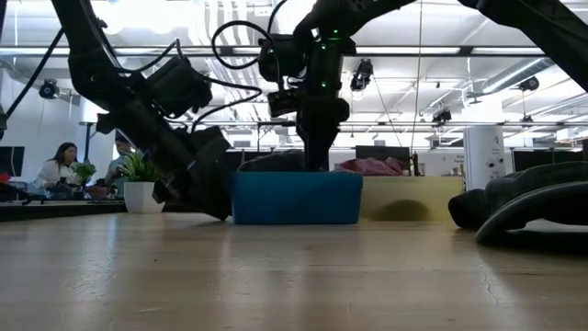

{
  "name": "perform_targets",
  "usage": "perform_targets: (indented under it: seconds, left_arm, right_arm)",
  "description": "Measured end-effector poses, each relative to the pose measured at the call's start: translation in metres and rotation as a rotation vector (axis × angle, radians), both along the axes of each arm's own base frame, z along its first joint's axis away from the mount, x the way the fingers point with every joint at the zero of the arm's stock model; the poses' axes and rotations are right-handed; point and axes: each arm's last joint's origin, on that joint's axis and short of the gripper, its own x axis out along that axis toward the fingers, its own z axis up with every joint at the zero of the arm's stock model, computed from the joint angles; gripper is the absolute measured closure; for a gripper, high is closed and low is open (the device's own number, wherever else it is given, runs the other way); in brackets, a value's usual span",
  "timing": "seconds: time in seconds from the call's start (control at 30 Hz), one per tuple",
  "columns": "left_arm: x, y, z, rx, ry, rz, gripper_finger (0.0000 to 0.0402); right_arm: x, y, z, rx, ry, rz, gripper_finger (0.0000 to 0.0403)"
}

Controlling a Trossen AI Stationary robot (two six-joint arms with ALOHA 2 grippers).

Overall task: Pick & Place hat
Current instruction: Put the top black cap into the blue bin

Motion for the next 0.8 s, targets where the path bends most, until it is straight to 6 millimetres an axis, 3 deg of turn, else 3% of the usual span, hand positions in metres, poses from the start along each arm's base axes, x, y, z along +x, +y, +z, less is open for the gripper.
perform_targets:
  seconds: [0.2,0.37,0.5,0.8]
  left_arm:
    - [0.005,0.000,0.005,-0.002,-0.023,-0.010,0.0264]
    - [0.006,0.001,0.006,-0.002,-0.044,0.001,0.0264]
    - [0.006,0.002,0.006,0.000,-0.049,0.017,0.0264]
    - [0.010,0.002,0.010,0.005,-0.062,0.015,0.0264]
  right_arm:
    - [0.004,0.009,-0.016,0.103,0.008,-0.047,0.0191]
    - [0.023,0.021,-0.021,0.160,-0.091,-0.054,0.0191]
    - [0.034,0.021,-0.006,0.218,-0.228,-0.074,0.0191]
    - [0.020,0.018,0.003,0.146,-0.094,-0.103,0.0191]
